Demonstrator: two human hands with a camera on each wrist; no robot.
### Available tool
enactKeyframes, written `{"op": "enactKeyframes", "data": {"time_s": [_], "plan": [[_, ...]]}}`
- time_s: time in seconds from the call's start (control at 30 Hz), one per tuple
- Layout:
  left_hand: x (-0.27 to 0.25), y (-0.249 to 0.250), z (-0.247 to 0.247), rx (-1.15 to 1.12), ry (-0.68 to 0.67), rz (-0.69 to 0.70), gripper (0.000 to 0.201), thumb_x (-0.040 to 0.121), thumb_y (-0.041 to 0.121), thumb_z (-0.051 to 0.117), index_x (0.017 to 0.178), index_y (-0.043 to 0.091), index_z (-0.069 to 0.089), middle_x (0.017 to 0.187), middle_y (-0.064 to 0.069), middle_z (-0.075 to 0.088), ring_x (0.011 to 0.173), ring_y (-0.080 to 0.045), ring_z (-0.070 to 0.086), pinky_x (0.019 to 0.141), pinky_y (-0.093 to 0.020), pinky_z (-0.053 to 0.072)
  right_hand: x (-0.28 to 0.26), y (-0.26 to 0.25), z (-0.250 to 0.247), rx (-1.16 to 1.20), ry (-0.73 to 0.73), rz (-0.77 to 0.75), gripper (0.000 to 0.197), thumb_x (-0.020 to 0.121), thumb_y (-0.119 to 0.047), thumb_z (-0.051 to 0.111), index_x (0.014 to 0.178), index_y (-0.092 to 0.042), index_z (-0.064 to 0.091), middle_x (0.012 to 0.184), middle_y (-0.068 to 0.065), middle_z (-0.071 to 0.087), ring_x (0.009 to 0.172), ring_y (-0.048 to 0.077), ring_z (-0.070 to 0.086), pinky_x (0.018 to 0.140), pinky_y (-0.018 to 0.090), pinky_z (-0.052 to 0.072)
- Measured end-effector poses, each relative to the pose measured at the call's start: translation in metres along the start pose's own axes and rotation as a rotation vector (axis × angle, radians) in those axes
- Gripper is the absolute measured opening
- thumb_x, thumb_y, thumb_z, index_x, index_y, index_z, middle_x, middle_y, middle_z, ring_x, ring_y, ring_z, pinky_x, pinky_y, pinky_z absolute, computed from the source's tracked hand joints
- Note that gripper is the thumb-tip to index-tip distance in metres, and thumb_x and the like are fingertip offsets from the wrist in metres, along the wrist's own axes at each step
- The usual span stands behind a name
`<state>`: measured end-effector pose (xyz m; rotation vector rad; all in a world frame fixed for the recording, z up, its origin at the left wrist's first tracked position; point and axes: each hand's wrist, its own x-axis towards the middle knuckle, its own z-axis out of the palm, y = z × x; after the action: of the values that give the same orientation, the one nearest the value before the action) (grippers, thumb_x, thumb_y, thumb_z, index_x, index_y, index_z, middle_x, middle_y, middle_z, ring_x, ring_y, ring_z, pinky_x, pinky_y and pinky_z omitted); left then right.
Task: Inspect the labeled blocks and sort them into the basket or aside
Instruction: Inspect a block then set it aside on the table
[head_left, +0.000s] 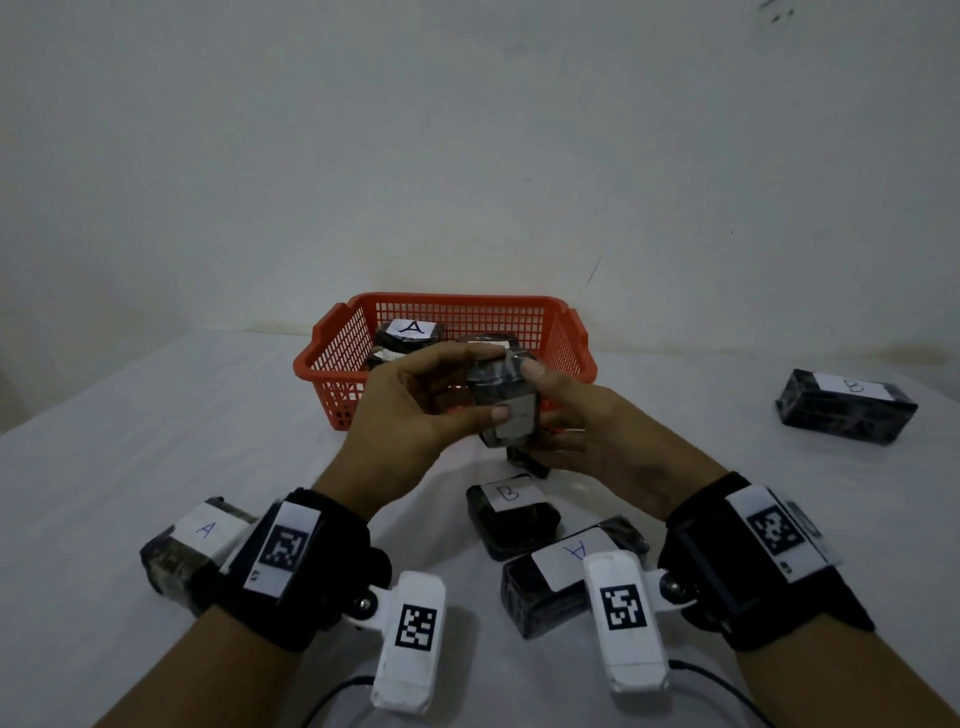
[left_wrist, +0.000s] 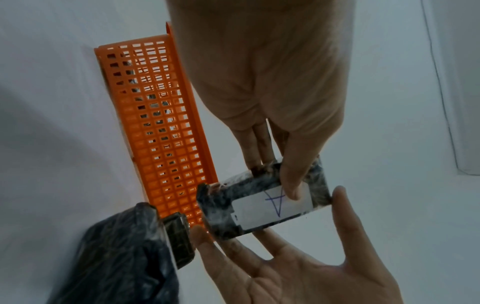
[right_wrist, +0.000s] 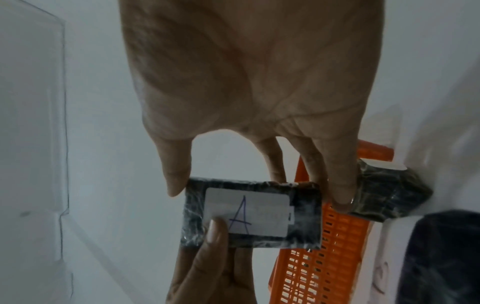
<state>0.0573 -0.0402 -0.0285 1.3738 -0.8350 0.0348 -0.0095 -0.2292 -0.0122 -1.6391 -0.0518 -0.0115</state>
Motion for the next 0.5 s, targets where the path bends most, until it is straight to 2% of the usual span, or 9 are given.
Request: {"op": "enactKeyframes", "data": {"time_s": [0.07,0.13,0.2,0.23,0.3,0.33,0.37,0.43,0.5], "plan": [[-0.001,0.0,0.001,0.02,-0.027,0.026,0.049,0.072,-0.009,0.076,0.115,0.013,0.068,0.117,0.0,0.075,0.114,-0.017,0.071,0.089,-0.028,0.059,0.001,0.003,-0.001,0.046,-0.014,-0.015,0.051,0.073,-0.062,0.078,0.112,-0.029,0.072,0.108,0.002,0.081,0.109,0.021,0.074,0.106,0.04,0.054],[-0.002,0.002,0.002,0.042,-0.063,0.017,0.051,0.073,-0.002,0.078,0.12,0.013,0.066,0.121,0.002,0.073,0.116,-0.014,0.069,0.089,-0.024,0.058,0.002,0.004,-0.003,0.06,-0.012,-0.055,0.039,0.081,-0.051,0.071,0.112,-0.028,0.072,0.107,-0.001,0.081,0.107,0.015,0.075,0.102,0.035,0.056],[-0.001,0.003,0.003,0.059,-0.1,-0.069,0.059,0.079,0.016,0.079,0.134,0.018,0.059,0.132,0.006,0.067,0.122,-0.008,0.064,0.093,-0.025,0.056,0.003,0.007,-0.005,0.075,-0.007,-0.1,0.032,0.087,-0.043,0.069,0.111,-0.023,0.074,0.108,0.0,0.081,0.104,0.013,0.076,0.095,0.029,0.057],[-0.001,0.003,0.002,0.086,-0.12,-0.128,0.059,0.085,0.031,0.078,0.139,0.023,0.056,0.135,0.008,0.065,0.124,-0.006,0.062,0.097,-0.028,0.055,0.004,0.007,-0.006,0.083,-0.002,-0.112,0.03,0.087,-0.04,0.07,0.109,-0.02,0.075,0.107,0.002,0.081,0.104,0.012,0.076,0.093,0.027,0.057],[-0.001,0.001,0.002,0.15,-0.178,-0.223,0.052,0.089,0.056,0.064,0.136,0.034,0.059,0.132,0.008,0.067,0.123,-0.009,0.063,0.105,-0.037,0.052,0.004,0.008,-0.008,0.086,-0.011,-0.13,0.033,0.086,-0.035,0.068,0.108,-0.013,0.077,0.109,0.004,0.08,0.107,0.014,0.075,0.093,0.026,0.058],[-0.001,0.001,0.002,0.167,-0.201,-0.252,0.045,0.089,0.059,0.06,0.128,0.038,0.065,0.127,0.005,0.07,0.12,-0.014,0.065,0.106,-0.04,0.052,0.005,0.009,-0.009,0.082,-0.02,-0.136,0.037,0.086,-0.033,0.065,0.111,-0.009,0.076,0.11,0.005,0.079,0.109,0.015,0.074,0.094,0.024,0.058],[-0.001,0.001,0.002,0.172,-0.209,-0.268,0.04,0.088,0.06,0.06,0.121,0.04,0.07,0.123,0.002,0.072,0.118,-0.017,0.066,0.107,-0.043,0.051,0.005,0.008,-0.009,0.082,-0.035,-0.137,0.039,0.086,-0.032,0.064,0.114,-0.007,0.075,0.111,0.005,0.079,0.11,0.015,0.073,0.093,0.022,0.058],[-0.001,0.003,0.004,0.148,-0.197,-0.274,0.029,0.088,0.052,0.063,0.112,0.039,0.074,0.119,0.003,0.074,0.115,-0.014,0.069,0.107,-0.042,0.051,0.006,0.009,-0.011,0.073,-0.067,-0.127,0.038,0.086,-0.03,0.064,0.116,-0.007,0.073,0.112,0.006,0.077,0.112,0.016,0.073,0.093,0.022,0.057],[0.0,0.004,0.005,0.113,-0.195,-0.258,0.025,0.089,0.038,0.064,0.112,0.035,0.075,0.119,0.004,0.075,0.114,-0.011,0.07,0.105,-0.037,0.05,0.007,0.008,-0.012,0.041,-0.088,-0.11,0.041,0.088,-0.031,0.068,0.12,-0.006,0.071,0.118,0.008,0.076,0.115,0.016,0.071,0.096,0.024,0.056]]}}
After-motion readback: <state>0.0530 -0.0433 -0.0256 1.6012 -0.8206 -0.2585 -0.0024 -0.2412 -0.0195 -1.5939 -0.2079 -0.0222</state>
